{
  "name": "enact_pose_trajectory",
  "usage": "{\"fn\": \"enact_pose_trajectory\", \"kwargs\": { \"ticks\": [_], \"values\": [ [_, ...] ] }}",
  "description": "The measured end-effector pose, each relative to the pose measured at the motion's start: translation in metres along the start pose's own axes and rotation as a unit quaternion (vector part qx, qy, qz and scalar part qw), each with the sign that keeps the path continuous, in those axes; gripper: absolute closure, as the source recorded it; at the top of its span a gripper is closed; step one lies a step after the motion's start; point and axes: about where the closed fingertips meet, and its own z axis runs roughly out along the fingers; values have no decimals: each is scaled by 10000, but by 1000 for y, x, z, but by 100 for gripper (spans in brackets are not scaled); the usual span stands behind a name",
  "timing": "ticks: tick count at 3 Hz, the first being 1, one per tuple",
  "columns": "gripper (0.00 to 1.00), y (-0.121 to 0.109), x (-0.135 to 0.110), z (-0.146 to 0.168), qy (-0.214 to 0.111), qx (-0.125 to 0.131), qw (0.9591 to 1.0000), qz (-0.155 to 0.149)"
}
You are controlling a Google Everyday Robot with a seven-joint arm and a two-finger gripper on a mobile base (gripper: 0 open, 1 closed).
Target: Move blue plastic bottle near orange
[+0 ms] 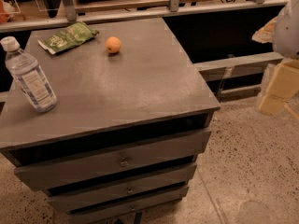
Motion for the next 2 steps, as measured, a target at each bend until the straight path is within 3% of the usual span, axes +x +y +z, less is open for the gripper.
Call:
{"fn": "enact_pose_trajectory", "kwargs": {
  "ticks": [2],
  "values": [
    [0,0,0,-2,-129,31,9999,71]
  ]
}}
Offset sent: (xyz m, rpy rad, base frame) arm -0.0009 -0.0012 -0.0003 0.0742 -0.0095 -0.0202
